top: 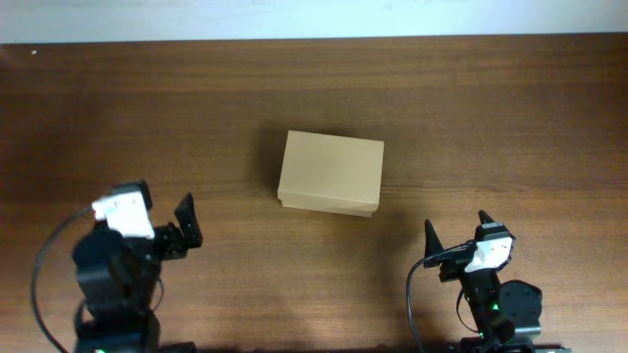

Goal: Pack container

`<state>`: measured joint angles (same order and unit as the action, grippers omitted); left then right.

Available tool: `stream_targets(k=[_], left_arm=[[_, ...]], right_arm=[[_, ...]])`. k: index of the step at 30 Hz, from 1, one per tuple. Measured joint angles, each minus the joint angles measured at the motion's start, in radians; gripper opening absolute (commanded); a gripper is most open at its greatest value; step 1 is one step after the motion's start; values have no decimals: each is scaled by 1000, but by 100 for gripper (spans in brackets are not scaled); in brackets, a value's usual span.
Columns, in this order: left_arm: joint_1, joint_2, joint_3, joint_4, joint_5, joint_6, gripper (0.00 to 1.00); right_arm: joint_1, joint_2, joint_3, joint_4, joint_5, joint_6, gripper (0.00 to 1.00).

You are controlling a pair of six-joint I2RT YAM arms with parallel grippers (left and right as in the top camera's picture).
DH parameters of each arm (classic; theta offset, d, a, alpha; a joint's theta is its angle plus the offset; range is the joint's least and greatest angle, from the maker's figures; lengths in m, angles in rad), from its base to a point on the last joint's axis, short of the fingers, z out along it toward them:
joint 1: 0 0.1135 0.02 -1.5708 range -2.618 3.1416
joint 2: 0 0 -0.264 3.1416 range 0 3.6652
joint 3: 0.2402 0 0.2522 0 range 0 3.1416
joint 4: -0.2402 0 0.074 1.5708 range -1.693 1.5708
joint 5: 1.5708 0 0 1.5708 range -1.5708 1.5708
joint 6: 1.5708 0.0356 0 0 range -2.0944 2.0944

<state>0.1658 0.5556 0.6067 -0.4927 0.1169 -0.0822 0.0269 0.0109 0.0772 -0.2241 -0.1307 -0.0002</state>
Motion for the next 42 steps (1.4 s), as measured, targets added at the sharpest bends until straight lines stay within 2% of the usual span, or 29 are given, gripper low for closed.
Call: stream_targets(k=[6,11,15,21,33,42], left_arm=[[-18,-154,-227,224,-34,0,99],[-105,-238,-362,329,-178,0,99],[-151,-261,-412,330,-289,0,99],[-154,-261,-420,324,-365,0,100],[-154,-293,-420,314,-368,45,100],[-154,-380,-444,271,-344,60,100]], right_arm=[[0,0,0,0,0,0,99],[0,0,0,0,0,1,99],[0,0,0,0,0,0,99],[0,0,0,0,0,0,99],[0,0,0,0,0,0,99],[0,0,0,0,0,0,99]])
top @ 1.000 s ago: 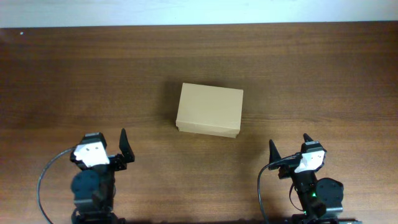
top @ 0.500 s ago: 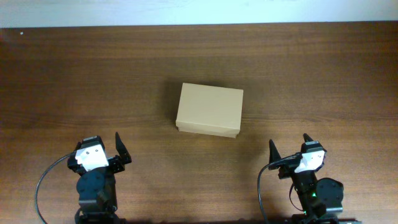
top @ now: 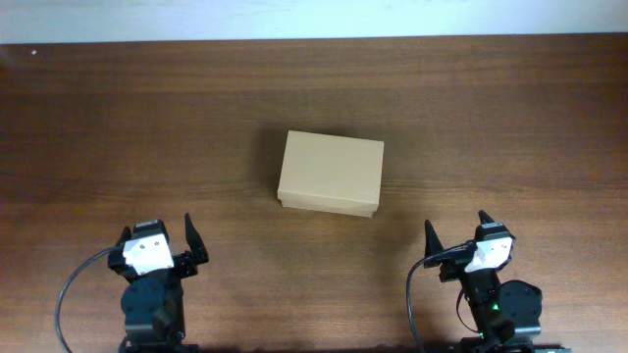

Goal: Pack container

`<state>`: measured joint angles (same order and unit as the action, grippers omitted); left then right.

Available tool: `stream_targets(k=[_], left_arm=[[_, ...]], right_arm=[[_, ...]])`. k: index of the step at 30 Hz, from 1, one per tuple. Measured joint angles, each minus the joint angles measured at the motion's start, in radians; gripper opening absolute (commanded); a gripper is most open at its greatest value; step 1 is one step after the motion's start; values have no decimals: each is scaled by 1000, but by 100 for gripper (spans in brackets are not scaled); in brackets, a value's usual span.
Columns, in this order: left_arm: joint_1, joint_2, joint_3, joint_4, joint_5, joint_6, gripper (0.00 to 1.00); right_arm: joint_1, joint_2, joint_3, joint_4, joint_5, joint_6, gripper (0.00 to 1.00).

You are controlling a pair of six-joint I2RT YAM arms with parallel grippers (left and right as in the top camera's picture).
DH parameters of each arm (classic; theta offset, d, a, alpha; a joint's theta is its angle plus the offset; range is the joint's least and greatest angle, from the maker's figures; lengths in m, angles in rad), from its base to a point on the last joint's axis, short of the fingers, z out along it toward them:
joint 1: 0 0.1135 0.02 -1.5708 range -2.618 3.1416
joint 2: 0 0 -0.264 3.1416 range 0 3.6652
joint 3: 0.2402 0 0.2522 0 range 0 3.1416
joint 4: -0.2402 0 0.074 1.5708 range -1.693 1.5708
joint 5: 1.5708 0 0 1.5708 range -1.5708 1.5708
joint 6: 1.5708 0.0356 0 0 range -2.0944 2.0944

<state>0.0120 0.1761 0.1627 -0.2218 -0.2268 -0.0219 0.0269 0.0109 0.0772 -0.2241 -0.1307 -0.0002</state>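
Note:
A closed tan cardboard box lies at the middle of the brown table, its lid on. My left gripper is near the front edge at the left, well short of the box, fingers spread and nothing between them. At the front right, my right gripper stands the same way, open and empty, below the box's right corner. Nothing else of the task shows in the overhead view.
A pale wall strip runs along the table's far edge. Black cables loop beside each arm's base at the front.
My left arm has drawn back and to the right, from a turned pose at the far left to a straight one near the front edge. The right arm and the box have not moved.

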Motion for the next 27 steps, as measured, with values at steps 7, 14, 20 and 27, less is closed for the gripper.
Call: stream_targets(k=[7,14,20,27], left_arm=[[0,-142,-64,-2,21,0,100],[0,-159,-72,-2,33,0,100],[0,-159,-78,-2,36,0,100],[0,-160,-79,-2,36,0,99]], right_arm=[[0,0,0,0,0,0,99],[0,0,0,0,0,0,99],[0,0,0,0,0,-1,99],[0,0,0,0,0,0,99]])
